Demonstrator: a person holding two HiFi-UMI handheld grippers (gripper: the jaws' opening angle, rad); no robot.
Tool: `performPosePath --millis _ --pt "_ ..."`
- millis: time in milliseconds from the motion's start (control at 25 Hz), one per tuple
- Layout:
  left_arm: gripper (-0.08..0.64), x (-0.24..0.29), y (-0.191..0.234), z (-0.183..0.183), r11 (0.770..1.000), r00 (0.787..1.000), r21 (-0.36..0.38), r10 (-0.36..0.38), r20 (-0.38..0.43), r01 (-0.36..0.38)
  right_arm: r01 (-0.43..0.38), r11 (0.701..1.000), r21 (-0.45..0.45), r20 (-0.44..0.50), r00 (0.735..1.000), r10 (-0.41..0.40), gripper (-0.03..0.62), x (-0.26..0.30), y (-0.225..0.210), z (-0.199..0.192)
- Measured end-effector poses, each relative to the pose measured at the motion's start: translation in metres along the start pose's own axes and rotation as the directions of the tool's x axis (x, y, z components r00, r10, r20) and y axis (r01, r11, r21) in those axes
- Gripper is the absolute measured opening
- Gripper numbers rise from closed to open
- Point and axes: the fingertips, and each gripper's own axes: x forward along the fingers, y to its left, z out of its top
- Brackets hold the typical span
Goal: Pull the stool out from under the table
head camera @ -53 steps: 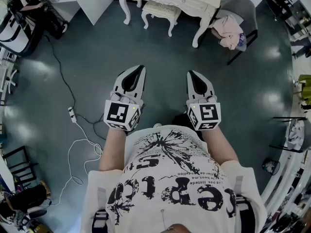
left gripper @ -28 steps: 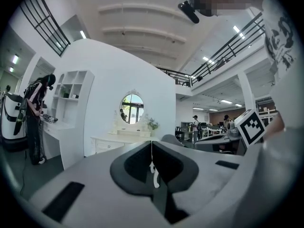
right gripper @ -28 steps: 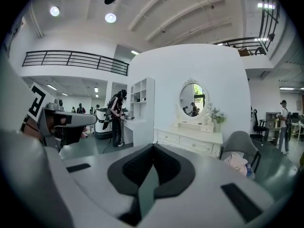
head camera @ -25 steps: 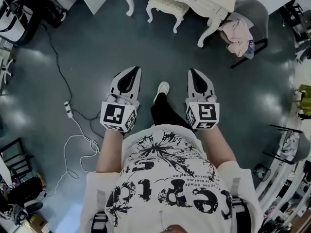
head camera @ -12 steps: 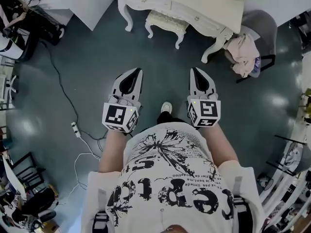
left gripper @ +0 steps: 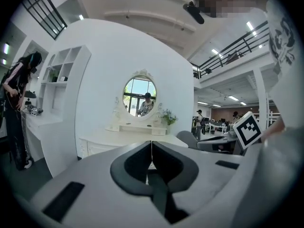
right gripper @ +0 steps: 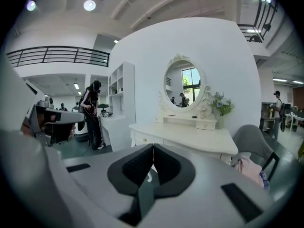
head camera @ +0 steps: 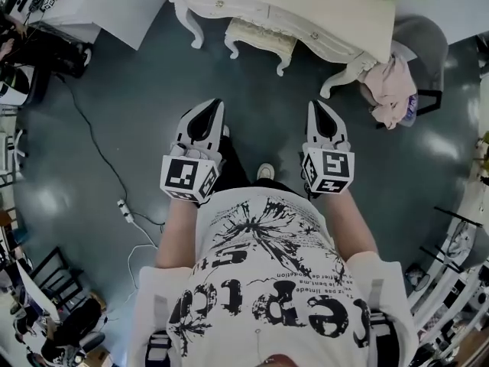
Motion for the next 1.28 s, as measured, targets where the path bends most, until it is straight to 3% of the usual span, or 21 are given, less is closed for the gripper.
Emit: performPosePath --millis 240,440,720,1000,1280 --pt "0.021 0.083 0.064 -0.005 0.994 0.992 -0.007 -0.112 -0.057 0.112 0.090 0.995 0.032 -0.053 0.995 -0.088 0.017 0.082 -0.007 0.005" --pt "0.021 0.165 0.124 -0.004 0.968 0.965 -0.006 -0.250 -0.085 0.250 0.187 0.980 0.071 -0.100 0.979 -0.180 0.017 0.159 -0.010 0.008" --pt "0.021 0.257 0.191 -0.040 0.936 0.928 -0.009 -0.350 -0.130 0.352 0.258 0.959 0.119 -0.119 0.962 -0.244 0.017 0.255 -0.019 -0.005" --pt "0.021 0.304 0.211 -0.131 0.931 0.912 -0.024 -0.361 -0.196 0.364 0.289 0.945 0.154 -0.214 0.943 -0.254 0.017 0.315 -0.036 -0.094" --pt "0.021 0.328 0.218 -0.265 0.945 0.912 -0.080 -0.328 -0.245 0.319 0.270 0.955 0.122 -0.289 0.930 -0.226 0.017 0.355 -0.054 -0.219"
